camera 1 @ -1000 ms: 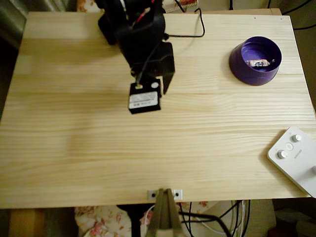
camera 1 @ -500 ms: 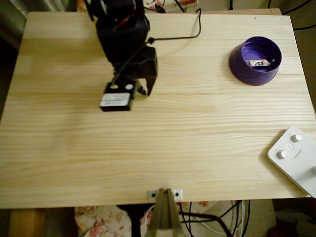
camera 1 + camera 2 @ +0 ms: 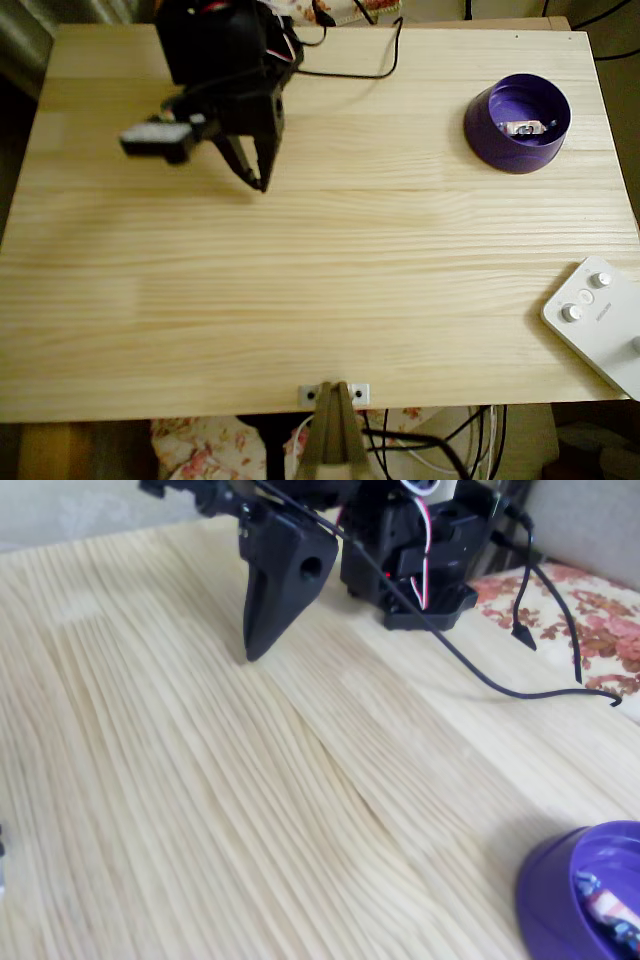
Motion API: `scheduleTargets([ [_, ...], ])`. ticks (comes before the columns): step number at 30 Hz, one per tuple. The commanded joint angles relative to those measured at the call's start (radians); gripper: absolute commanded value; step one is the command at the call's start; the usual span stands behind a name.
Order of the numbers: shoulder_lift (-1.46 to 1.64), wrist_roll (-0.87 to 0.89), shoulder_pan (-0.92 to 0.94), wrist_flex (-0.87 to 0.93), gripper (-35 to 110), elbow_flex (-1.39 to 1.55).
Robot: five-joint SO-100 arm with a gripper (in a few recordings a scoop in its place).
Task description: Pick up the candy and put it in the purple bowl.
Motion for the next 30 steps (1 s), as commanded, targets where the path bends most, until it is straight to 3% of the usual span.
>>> scheduleTargets([
  [1, 0.183, -0.003, 0.008, 0.055, -1, -0.003],
  [9, 0.183, -0.179, -0.040, 0.026, -1, 0.002],
  [30, 0.183, -0.184, -0.038, 0.026, -1, 0.002],
])
